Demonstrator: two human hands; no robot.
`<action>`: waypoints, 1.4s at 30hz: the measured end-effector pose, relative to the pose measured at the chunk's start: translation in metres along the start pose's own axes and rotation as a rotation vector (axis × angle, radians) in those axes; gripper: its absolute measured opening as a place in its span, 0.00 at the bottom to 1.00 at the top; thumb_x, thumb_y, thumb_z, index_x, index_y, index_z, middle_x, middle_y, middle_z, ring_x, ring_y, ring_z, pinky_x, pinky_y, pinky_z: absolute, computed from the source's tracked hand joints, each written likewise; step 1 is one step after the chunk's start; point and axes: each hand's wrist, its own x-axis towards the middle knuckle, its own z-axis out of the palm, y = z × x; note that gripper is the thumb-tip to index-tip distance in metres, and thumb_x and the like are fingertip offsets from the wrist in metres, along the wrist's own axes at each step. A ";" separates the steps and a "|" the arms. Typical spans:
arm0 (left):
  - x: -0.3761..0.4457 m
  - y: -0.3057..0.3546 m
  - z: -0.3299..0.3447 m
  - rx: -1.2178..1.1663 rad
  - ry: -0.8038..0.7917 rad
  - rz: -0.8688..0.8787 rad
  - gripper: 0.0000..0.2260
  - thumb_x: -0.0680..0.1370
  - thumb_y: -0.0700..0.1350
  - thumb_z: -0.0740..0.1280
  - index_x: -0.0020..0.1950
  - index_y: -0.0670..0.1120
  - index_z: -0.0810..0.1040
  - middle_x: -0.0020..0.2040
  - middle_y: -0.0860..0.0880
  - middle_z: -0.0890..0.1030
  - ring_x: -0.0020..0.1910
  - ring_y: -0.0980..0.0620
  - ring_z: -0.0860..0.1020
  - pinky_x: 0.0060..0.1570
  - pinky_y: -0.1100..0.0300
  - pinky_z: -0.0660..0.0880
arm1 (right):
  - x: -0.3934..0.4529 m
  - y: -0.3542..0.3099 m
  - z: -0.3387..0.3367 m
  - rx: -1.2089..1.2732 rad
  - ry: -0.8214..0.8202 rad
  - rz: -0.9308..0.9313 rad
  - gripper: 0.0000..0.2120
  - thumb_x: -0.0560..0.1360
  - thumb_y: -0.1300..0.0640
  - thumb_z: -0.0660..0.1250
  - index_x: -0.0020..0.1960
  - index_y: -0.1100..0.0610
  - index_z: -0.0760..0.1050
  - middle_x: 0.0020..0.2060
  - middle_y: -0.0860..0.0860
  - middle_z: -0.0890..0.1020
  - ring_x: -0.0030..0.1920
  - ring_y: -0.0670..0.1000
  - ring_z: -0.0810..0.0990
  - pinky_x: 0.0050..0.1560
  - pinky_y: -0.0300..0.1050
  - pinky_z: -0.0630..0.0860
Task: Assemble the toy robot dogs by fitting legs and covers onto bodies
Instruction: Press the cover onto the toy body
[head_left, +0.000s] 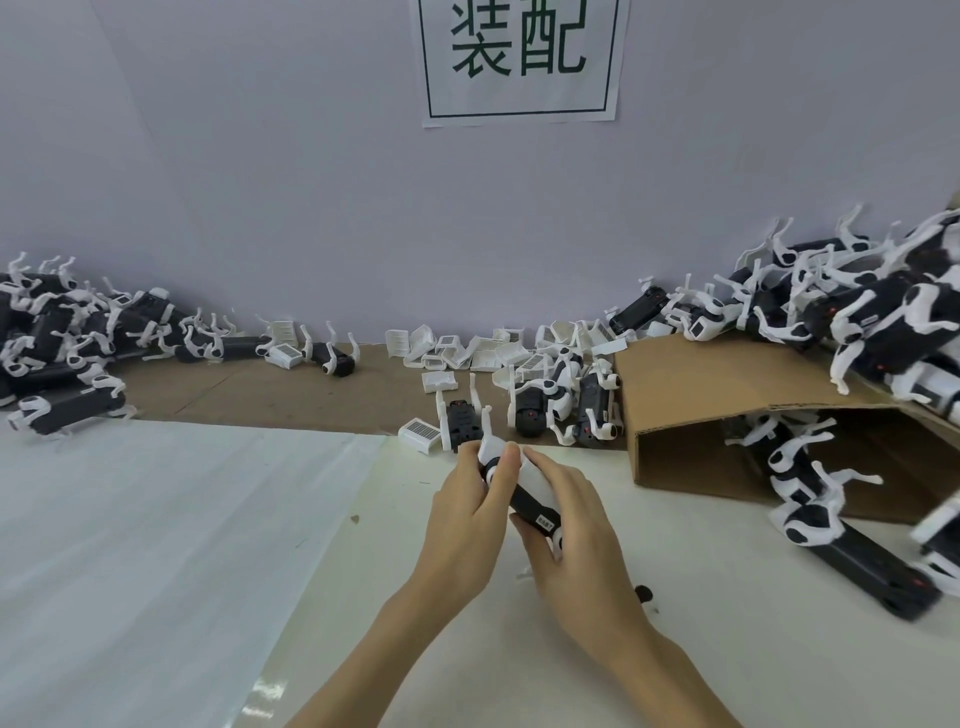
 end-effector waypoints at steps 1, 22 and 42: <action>0.000 0.000 0.000 0.004 -0.002 0.002 0.20 0.80 0.69 0.57 0.51 0.53 0.74 0.39 0.63 0.78 0.40 0.63 0.77 0.42 0.67 0.70 | 0.000 0.000 0.000 -0.013 -0.002 -0.005 0.31 0.79 0.59 0.73 0.78 0.51 0.66 0.69 0.42 0.74 0.69 0.43 0.71 0.65 0.24 0.65; -0.001 -0.005 0.000 -0.031 -0.042 -0.031 0.14 0.86 0.66 0.57 0.51 0.56 0.69 0.35 0.66 0.76 0.38 0.64 0.75 0.46 0.57 0.69 | 0.008 -0.005 -0.020 -0.241 -0.016 -0.075 0.32 0.75 0.58 0.78 0.76 0.50 0.73 0.68 0.44 0.81 0.61 0.49 0.78 0.60 0.40 0.72; 0.002 0.000 -0.002 -0.031 -0.022 -0.003 0.29 0.76 0.74 0.60 0.54 0.47 0.72 0.36 0.59 0.73 0.38 0.58 0.73 0.47 0.54 0.71 | 0.006 -0.005 -0.019 -0.181 -0.045 -0.083 0.29 0.80 0.60 0.72 0.78 0.57 0.68 0.69 0.51 0.78 0.70 0.52 0.75 0.71 0.47 0.74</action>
